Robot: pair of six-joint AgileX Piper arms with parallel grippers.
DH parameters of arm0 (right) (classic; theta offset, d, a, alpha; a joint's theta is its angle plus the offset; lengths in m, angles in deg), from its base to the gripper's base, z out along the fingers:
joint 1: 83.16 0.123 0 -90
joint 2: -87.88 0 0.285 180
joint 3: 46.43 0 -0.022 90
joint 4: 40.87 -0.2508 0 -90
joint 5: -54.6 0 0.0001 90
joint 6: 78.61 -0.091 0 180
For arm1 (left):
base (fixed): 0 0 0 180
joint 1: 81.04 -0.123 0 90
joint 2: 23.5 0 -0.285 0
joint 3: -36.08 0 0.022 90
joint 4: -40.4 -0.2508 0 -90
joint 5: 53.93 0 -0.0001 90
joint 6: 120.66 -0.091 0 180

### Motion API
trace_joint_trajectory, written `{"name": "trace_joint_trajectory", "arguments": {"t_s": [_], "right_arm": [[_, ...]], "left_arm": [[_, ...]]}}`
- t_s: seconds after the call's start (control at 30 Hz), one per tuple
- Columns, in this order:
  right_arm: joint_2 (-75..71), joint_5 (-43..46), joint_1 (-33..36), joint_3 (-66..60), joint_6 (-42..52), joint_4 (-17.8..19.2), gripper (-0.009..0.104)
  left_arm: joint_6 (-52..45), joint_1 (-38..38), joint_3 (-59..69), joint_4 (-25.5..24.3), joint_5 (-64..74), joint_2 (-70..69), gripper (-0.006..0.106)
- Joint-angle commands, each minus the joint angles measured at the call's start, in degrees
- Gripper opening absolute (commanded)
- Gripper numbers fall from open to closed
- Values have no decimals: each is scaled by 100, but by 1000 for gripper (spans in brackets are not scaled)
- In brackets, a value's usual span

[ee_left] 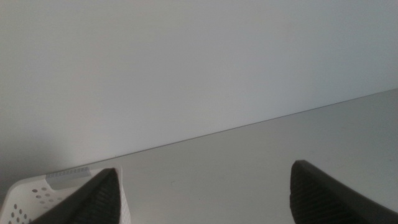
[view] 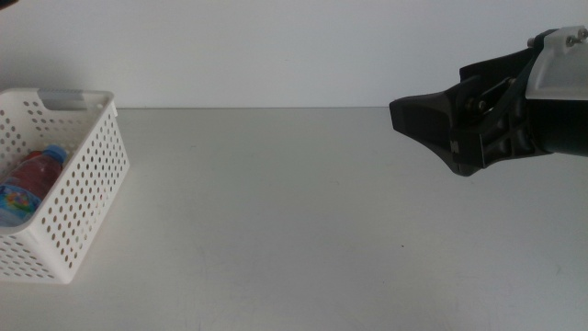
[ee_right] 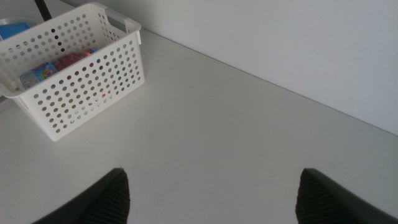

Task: Use arms to grab the bottles and put them into the dustbin to the left of the table.

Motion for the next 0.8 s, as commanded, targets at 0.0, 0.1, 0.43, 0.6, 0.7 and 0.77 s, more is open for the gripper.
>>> {"name": "trace_joint_trajectory", "arguments": {"t_s": [0.0, 0.1, 0.43, 0.6, 0.7, 0.77], "right_arm": [[-106, 454, -31, 121, 48, 53, 73], [-236, 585, -155, -21, 48, 77, 73], [-1468, 932, -922, -1537, 48, 226, 73], [-2482, 995, -1506, -2611, 48, 220, 73], [-3050, 1015, -1959, -3215, 48, 95, 73], [-3436, 1027, -2320, -3600, 48, -154, 73]], "left_arm": [[66, 32, -69, 29, -462, 3, 93], [66, 32, 122, 32, -641, -139, 93], [66, 32, 1937, 255, -2036, -1329, 93], [66, 32, 3218, 811, -2955, -1836, 93], [66, -5, 3941, 1036, -3449, -2208, 93], [66, -106, 4390, 1023, -3495, -2465, 93]]}}
